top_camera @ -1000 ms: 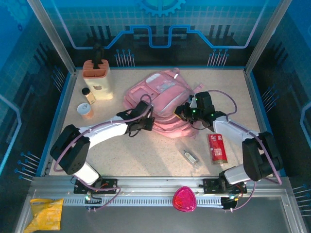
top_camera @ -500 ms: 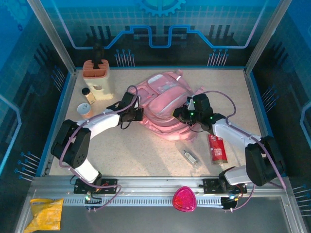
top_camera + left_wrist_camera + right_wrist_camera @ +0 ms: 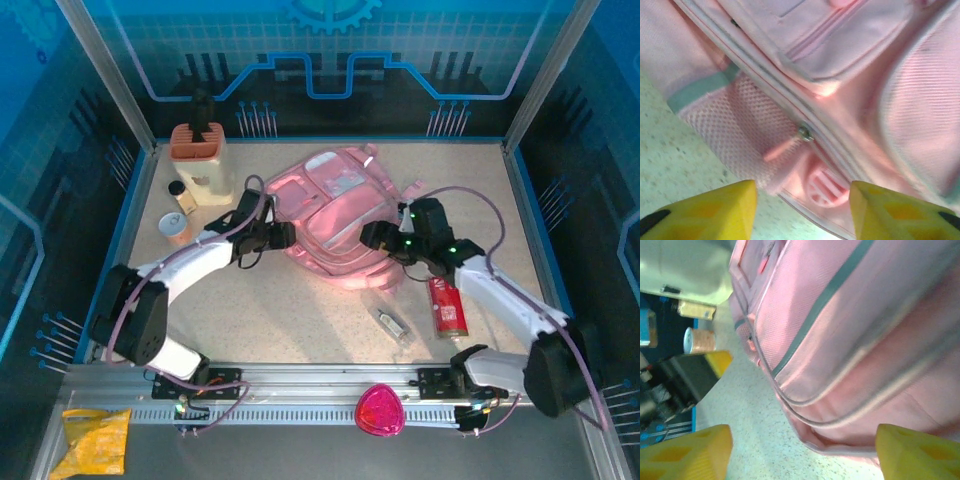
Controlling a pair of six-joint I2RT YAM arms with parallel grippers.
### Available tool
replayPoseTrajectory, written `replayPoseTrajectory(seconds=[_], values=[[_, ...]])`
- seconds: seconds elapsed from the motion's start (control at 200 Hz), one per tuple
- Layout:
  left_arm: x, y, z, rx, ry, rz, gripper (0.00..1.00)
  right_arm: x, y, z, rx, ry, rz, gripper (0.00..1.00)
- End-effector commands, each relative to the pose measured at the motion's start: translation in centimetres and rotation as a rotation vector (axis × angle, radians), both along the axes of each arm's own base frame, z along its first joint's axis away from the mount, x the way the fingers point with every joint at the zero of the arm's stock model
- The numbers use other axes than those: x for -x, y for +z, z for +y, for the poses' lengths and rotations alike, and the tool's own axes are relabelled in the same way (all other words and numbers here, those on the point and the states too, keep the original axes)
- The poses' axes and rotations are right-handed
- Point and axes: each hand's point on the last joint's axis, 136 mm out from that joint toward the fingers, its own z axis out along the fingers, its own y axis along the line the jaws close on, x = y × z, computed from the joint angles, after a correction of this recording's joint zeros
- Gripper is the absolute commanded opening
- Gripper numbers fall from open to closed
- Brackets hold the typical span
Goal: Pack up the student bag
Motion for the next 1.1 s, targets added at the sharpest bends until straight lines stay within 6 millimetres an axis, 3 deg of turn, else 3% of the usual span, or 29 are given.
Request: replayPoseTrajectory(seconds=[0.0, 0.145, 0.24, 0.45, 0.58, 0.665, 0.77, 0.965, 1.096], values=[[2.9, 1.8, -3.3, 0.160, -0.001, 0.048, 0.56, 2.3, -2.0, -5.6, 0.202, -0.085, 0.062, 0.86], [5.5, 3.6, -8.4, 0.231, -0.037, 0.034, 0.61, 4.3, -3.2, -10.9, 0.223, -0.229, 0.120, 0.97], [7.3, 5.0, -13.1, 0.332, -0.105, 0.037, 0.63, 5.7, -4.3, -13.4, 0.212, -0.316, 0.169, 1.00], [10.7, 6.2, -22.2, 0.407, -0.277, 0.072, 0.65, 8.0, -8.3, -16.4, 0.099, -0.471, 0.301, 1.00], [12.1, 5.7, -25.9, 0.420, -0.326, 0.100, 0.64, 8.8, -10.0, -17.8, 0.109, -0.526, 0.348, 1.00], [12.2, 4.6, -27.6, 0.422, -0.333, 0.127, 0.64, 9.4, -10.9, -18.8, 0.156, -0.552, 0.382, 1.00], [12.2, 2.9, -29.2, 0.410, -0.331, 0.165, 0.63, 10.1, -11.9, -18.6, 0.146, -0.557, 0.427, 1.00], [11.0, -0.5, -29.7, 0.343, -0.267, 0.203, 0.54, 11.2, -13.2, -16.2, 0.037, -0.534, 0.459, 1.00], [10.1, -2.1, -29.3, 0.311, -0.222, 0.197, 0.47, 11.4, -13.3, -13.3, -0.034, -0.496, 0.456, 0.89]])
